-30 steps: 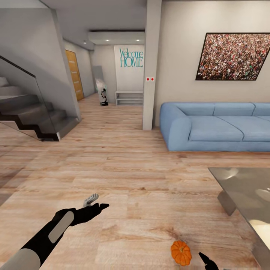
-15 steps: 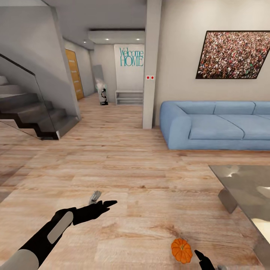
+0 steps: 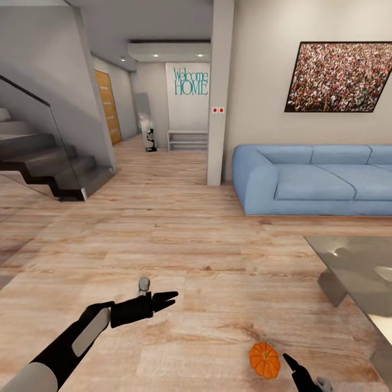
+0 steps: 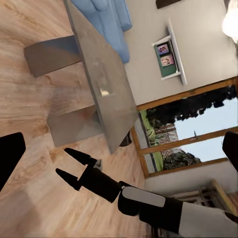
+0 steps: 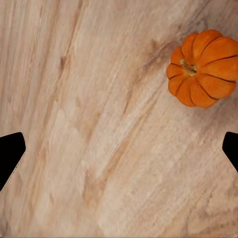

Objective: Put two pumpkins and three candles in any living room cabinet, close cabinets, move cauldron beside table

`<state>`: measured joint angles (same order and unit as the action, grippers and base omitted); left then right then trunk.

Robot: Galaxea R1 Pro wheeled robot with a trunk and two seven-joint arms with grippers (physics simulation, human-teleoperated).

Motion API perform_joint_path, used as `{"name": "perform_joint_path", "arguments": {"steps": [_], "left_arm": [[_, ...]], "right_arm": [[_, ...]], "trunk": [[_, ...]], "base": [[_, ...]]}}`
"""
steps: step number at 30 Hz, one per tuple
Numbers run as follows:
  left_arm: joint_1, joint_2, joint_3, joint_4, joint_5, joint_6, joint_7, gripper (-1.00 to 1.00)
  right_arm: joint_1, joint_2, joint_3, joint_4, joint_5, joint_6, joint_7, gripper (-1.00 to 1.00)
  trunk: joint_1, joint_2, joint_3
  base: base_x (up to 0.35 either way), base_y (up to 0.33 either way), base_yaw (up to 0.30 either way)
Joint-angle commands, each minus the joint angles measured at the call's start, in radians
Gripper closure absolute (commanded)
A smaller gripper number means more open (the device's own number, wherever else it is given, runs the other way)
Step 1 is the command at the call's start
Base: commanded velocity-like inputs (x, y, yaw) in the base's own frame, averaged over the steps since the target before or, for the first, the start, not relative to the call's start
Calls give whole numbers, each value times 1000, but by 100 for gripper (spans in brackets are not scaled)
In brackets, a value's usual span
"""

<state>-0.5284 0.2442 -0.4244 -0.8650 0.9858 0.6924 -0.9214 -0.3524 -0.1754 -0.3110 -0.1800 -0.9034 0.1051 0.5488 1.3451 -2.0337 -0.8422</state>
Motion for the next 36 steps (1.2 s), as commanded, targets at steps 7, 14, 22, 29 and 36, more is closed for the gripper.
{"name": "perform_joint_path", "arguments": {"steps": [7, 14, 22, 29, 36], "left_arm": [[-2, 2, -52, -12, 10, 13, -45, -100], [-2, 3, -59, -14, 10, 14, -57, -100], [-2, 1, -60, -14, 10, 13, -57, -100], [-2, 1, -60, -14, 10, 13, -57, -100], [-2, -2, -61, -14, 8, 13, -54, -100]], "right_arm": [[0, -5, -1, -2, -8, 18, 22, -100], [1, -1, -3, 0, -8, 16, 25, -100], [1, -2, -3, 6, -8, 11, 25, -100], [1, -2, -5, 8, -10, 11, 23, -100], [-2, -12, -21, 4, -26, 30, 3, -100]], "trunk": [[27, -50, -23], [54, -99, -45], [84, -155, -70], [111, -204, -92], [138, -253, -114]], "base": [[0, 0, 0], [0, 0, 0], [0, 0, 0], [0, 0, 0], [0, 0, 0]]}}
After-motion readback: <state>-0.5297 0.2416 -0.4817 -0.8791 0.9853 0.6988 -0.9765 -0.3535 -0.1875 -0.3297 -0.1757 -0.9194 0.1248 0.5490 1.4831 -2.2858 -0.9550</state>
